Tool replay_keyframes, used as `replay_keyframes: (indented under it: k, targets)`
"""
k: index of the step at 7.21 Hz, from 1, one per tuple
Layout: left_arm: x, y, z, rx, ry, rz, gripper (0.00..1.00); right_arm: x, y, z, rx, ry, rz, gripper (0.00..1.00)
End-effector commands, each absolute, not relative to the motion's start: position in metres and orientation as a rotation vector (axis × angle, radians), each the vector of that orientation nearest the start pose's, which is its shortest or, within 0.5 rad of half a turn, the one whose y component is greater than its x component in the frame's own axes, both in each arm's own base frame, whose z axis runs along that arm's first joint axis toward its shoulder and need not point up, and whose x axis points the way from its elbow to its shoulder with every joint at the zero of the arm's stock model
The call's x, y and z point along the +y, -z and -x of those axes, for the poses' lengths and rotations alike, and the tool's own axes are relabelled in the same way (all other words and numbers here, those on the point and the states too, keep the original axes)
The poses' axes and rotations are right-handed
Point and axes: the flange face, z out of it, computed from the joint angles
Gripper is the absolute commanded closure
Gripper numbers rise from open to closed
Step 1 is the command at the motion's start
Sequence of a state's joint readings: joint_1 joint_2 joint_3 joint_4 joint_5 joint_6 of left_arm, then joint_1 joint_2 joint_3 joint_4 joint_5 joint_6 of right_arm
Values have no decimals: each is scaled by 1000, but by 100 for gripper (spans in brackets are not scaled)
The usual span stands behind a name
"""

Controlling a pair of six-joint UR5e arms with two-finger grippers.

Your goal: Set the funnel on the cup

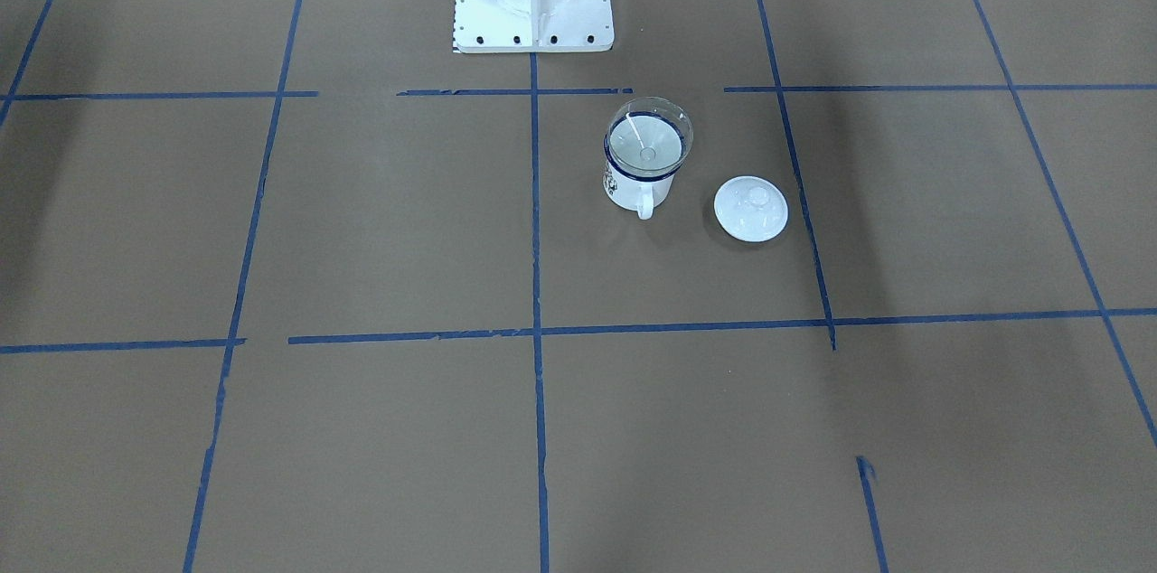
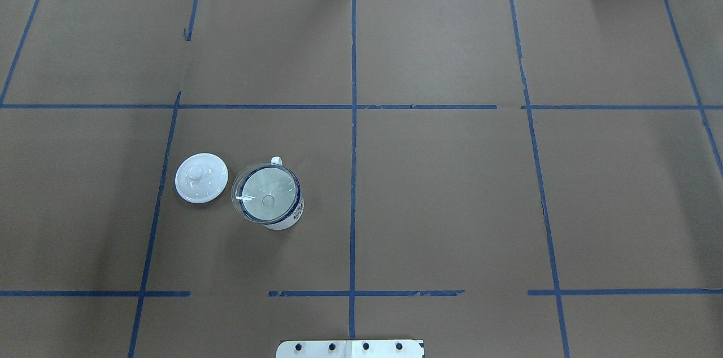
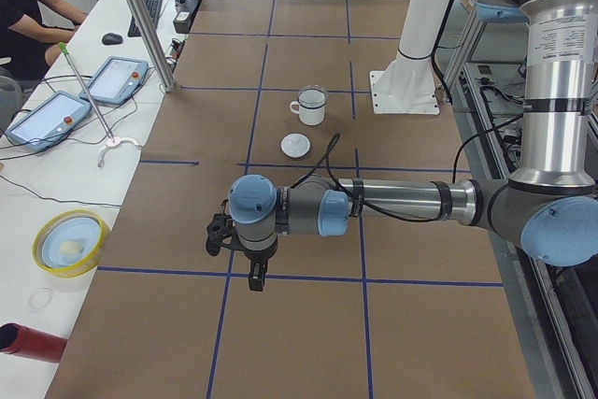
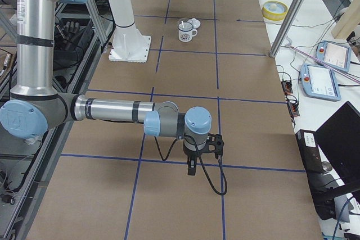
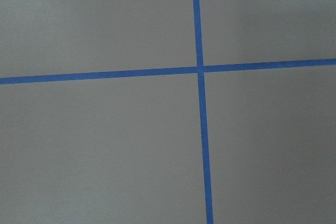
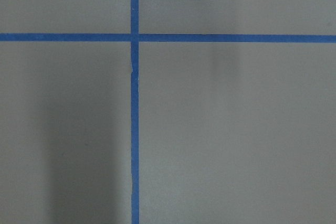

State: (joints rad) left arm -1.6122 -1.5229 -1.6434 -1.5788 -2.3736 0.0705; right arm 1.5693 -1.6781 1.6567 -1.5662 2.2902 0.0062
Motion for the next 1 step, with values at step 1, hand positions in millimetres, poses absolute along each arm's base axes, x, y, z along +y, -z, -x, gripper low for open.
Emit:
replay_keyframes:
  k: [1]
  targets:
    - [-472, -642, 81, 801, -42, -78, 0, -445, -670, -67, -719, -10, 19, 0]
